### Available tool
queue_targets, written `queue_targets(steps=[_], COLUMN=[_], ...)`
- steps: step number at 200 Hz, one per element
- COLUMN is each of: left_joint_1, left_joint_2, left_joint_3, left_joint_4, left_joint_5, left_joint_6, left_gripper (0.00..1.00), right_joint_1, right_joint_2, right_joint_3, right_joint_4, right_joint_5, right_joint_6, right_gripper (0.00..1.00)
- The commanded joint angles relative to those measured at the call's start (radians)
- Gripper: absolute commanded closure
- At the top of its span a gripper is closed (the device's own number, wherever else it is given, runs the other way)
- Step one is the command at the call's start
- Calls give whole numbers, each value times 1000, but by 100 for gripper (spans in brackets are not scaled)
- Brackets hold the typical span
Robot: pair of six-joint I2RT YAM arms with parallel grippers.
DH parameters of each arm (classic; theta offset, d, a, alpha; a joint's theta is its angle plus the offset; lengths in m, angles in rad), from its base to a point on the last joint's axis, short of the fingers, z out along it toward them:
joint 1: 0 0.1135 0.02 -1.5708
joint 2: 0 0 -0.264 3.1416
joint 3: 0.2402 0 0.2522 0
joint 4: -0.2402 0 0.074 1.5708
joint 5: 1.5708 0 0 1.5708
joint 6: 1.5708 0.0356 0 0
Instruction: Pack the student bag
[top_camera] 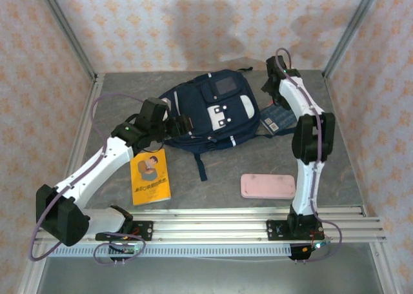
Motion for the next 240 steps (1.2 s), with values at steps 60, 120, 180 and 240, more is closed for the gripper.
queue_targets(steps=[60,120,180,240], left_joint_1=[-5,-3,-2,-3], left_joint_2=[38,56,60,45], left_joint_3=[28,28,19,4], left_joint_4=[19,21,19,19], left_joint_5=[-25,-22,-21,-20], left_joint_6=[25,26,29,22], left_gripper=[24,24,24,24], right_joint_1=[0,5,3,-13], right_joint_2=[313,287,176,-11], right_joint_3=[338,165,-68,-314], right_joint_4=[-332,-250,-94,98], right_joint_5=[-56,-71,-90,-135], right_joint_6=[144,143,152,151], right_gripper=[10,29,57,94])
